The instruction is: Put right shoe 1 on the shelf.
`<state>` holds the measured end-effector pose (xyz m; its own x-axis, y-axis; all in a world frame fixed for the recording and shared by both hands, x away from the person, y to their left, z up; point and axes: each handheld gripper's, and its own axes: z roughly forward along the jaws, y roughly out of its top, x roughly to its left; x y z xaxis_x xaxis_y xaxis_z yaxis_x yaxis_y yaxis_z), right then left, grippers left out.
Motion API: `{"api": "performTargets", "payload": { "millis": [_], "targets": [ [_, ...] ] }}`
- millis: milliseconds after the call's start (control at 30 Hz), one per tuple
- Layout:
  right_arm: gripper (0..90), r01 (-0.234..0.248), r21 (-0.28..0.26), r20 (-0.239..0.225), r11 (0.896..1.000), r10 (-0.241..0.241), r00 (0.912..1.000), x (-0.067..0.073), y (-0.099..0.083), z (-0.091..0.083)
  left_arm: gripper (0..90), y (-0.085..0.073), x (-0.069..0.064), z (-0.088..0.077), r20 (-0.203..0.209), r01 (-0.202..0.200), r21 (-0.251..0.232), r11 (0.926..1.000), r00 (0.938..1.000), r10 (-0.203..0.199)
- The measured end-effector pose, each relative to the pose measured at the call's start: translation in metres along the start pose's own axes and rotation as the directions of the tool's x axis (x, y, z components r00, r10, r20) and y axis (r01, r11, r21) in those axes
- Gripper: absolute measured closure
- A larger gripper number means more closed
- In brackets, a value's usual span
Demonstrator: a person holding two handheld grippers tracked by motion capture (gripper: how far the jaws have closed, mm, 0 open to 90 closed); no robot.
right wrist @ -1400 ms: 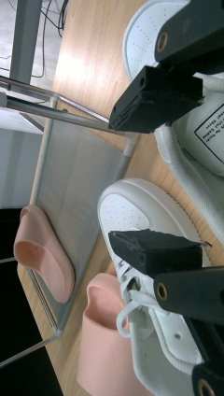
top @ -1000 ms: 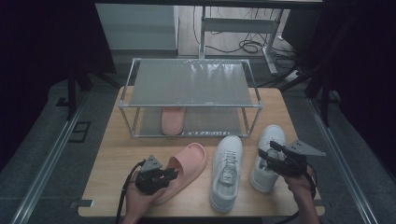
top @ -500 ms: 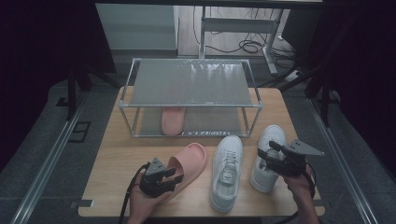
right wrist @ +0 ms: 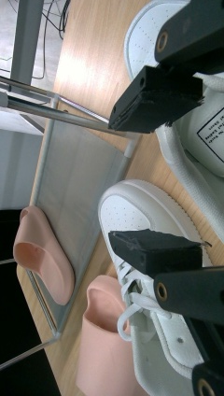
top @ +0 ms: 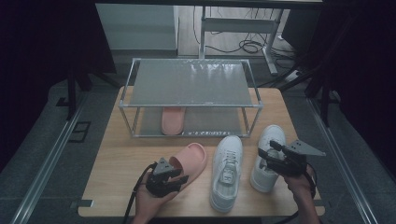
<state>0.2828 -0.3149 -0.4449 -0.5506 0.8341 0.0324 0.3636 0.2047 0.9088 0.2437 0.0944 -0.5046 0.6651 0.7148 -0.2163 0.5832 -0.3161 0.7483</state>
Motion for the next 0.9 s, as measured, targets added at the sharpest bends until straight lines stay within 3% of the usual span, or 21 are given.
{"api": "performTargets", "payload": {
  "millis": [233,433,900],
  "targets": [
    [40.6,0.001,-0.001,0.001,1.0,-0.001,1.0,-0.001,0.0,0.0,73.4,0.003,-0.005,0.011,-0.01,-0.017,0.008,0.9998,0.9998,0.017],
    [40.6,-0.003,-0.004,0.003,1.0,0.003,1.0,-0.003,0.0,0.0,79.1,0.004,-0.006,0.014,-0.034,-0.018,0.006,0.9998,0.9992,0.018],
    [40.6,-0.005,-0.012,0.005,1.0,0.005,1.0,-0.004,0.001,-0.003,81.2,0.007,-0.009,0.008,-0.073,-0.014,-0.071,0.9974,0.9973,0.009]
  ]
}}
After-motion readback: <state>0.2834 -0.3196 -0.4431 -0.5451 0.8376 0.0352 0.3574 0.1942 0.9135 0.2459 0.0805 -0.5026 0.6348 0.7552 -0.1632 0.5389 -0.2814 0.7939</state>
